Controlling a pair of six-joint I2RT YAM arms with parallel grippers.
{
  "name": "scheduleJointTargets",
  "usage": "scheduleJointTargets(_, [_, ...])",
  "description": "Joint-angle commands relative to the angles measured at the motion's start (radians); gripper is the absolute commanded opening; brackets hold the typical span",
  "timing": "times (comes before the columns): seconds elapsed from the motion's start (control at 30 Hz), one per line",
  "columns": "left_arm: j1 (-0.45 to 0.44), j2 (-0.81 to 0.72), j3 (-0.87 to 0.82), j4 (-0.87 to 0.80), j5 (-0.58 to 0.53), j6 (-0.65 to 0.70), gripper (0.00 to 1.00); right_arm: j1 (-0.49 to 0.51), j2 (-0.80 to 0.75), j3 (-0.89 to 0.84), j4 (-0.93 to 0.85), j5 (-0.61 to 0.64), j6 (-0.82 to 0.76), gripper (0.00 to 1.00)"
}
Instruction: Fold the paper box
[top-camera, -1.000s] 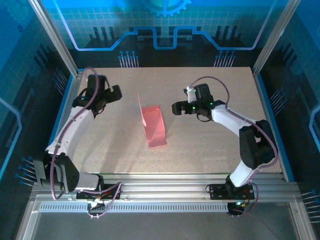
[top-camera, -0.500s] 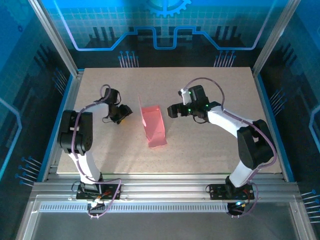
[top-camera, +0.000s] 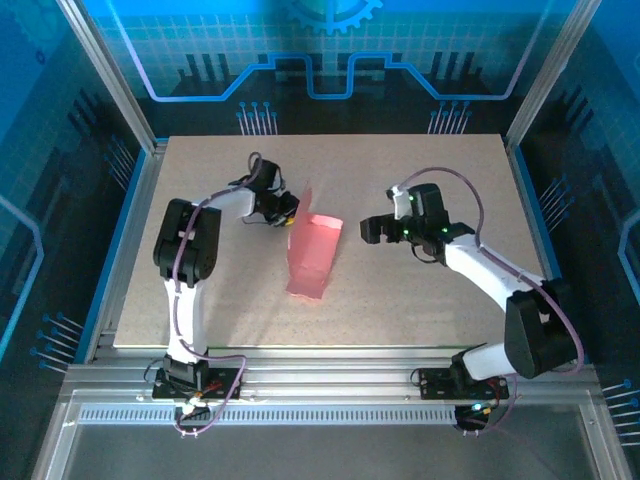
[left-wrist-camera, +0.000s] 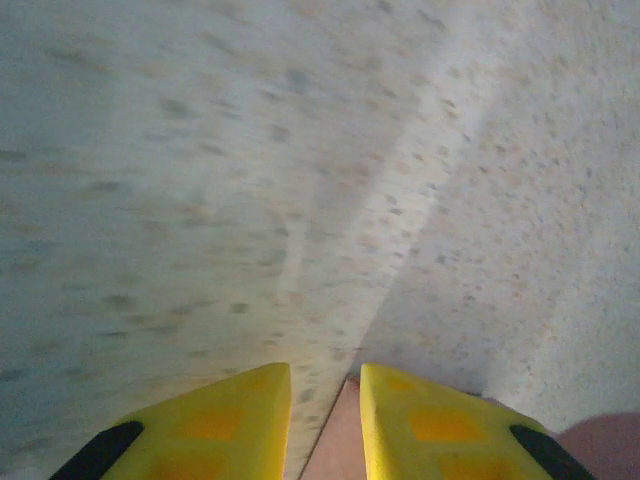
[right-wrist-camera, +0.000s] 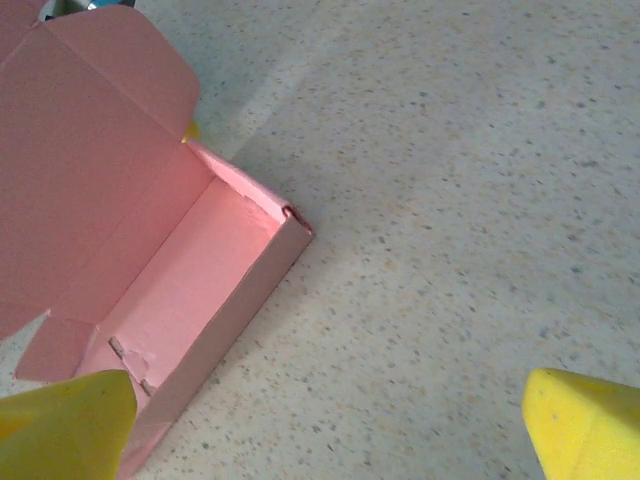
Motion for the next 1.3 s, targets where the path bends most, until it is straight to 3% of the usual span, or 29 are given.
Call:
scheduleJointTargets(0.0, [-0.061, 0.049, 0.096, -0.075, 0.081, 0.042, 0.26, -0.035, -0.019, -0.041, 0.022, -0.047, -0.043, 0.98])
scheduleJointTargets(0.17, [-0.086, 0.067, 0.142, -0.072, 0.112, 0.026, 0.28, -0.037, 0.029, -0.061, 0.124, -0.038, -0.166, 0.91])
scheduleJointTargets(0.43, [-0.013, -0.082, 0.018, 0.007, 0.076, 0.009, 0.51, 0.016, 0.214, 0.142, 0.010, -0.075, -0.282, 0.84])
scheduleJointTargets(0.63, [0.085, -0.313, -0.254, 0.129, 0.028, 0.040, 0.73, 0.132, 0.302, 0.256, -0.099, 0.079, -0.480, 0.81])
scheduleJointTargets(0.77, [0.097, -0.519, -0.471, 0.154, -0.080, 0.122, 0.83, 0.141, 0.399, 0.359, -0.190, 0.119, -0.548, 0.76])
scheduleJointTargets(1.03, [0.096, -0.885, -0.759, 0.192, -0.200, 0.177, 0.89, 0.165, 0.507, 0.470, -0.296, 0.147, -0.553, 0.68])
scheduleJointTargets(1.27, [0.068, -1.099, -0.817, 0.240, -0.193, 0.280, 0.94, 0.180, 0.579, 0.551, -0.377, 0.168, -0.535, 0.61])
